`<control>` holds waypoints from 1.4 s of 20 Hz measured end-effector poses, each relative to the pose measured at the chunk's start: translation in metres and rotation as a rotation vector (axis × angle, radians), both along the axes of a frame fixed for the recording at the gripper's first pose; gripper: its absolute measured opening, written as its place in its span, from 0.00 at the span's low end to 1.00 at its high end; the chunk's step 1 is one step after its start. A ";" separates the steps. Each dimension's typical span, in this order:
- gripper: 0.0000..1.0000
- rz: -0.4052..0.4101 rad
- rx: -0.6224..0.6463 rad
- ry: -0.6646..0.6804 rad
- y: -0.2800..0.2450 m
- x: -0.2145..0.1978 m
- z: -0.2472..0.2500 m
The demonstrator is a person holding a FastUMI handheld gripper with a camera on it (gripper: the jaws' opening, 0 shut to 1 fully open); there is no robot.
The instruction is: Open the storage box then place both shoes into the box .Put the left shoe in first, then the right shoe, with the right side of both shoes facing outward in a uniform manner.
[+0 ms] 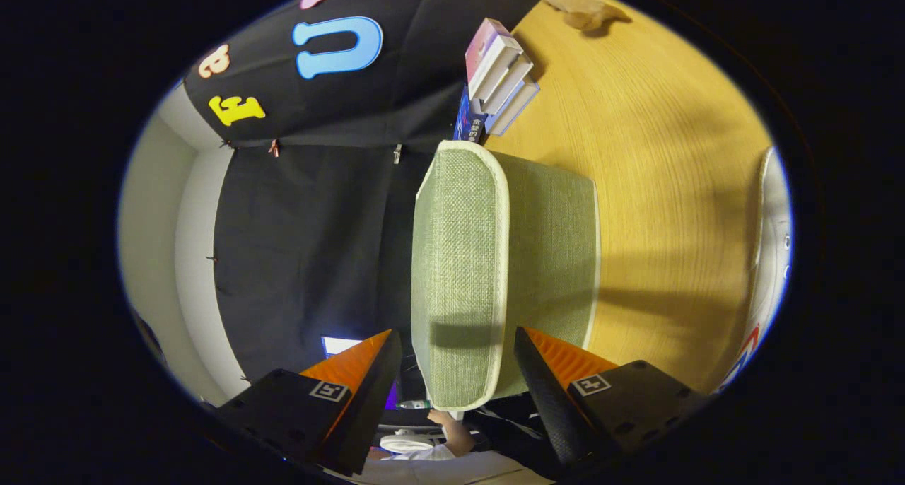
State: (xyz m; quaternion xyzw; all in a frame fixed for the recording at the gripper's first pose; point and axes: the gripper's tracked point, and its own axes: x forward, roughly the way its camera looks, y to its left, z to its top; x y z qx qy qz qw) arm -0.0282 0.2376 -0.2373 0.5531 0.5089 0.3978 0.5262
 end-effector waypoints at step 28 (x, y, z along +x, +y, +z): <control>0.06 -0.069 0.195 -0.302 0.055 0.013 0.171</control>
